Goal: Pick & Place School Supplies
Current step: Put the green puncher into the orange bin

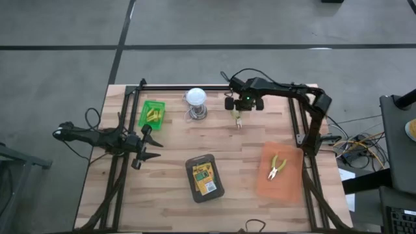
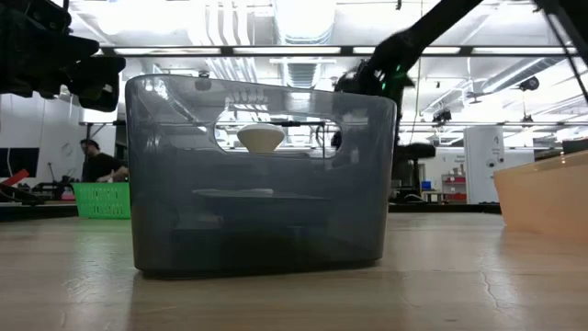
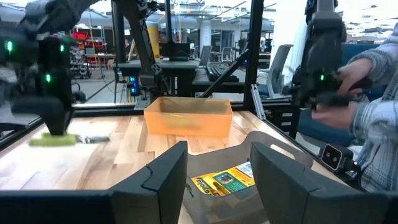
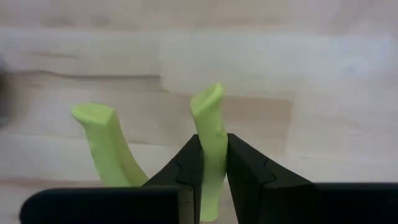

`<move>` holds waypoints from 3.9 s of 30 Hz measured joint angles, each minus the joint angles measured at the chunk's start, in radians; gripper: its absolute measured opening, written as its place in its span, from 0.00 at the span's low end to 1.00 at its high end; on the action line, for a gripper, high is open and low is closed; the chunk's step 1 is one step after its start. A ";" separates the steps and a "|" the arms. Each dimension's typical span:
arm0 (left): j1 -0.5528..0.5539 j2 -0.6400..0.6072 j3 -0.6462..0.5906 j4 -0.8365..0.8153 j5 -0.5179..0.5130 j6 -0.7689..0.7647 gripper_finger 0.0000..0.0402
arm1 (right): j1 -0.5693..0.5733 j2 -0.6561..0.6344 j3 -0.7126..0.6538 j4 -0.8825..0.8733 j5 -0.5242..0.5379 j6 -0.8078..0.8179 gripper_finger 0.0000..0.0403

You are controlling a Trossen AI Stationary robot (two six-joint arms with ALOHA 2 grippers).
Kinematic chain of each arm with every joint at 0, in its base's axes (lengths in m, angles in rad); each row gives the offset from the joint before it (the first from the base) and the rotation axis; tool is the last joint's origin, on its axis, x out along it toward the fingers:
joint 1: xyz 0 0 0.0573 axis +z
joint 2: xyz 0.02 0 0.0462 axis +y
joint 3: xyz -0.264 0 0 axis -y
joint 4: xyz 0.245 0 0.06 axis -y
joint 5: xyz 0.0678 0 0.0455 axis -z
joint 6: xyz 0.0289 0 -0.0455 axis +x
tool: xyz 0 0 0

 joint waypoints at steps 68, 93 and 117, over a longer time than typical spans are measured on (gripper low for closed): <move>0.000 0.000 0.000 0.000 0.000 0.000 0.45 | 1.181 -0.542 -0.179 -0.711 0.146 1.300 0.13; 0.000 0.000 0.000 0.000 0.000 0.000 0.45 | 1.185 -0.587 -0.591 -0.302 0.120 1.371 0.12; 0.000 0.000 0.000 0.000 0.000 0.000 0.45 | 1.185 -0.585 -0.689 -0.172 0.043 1.370 0.20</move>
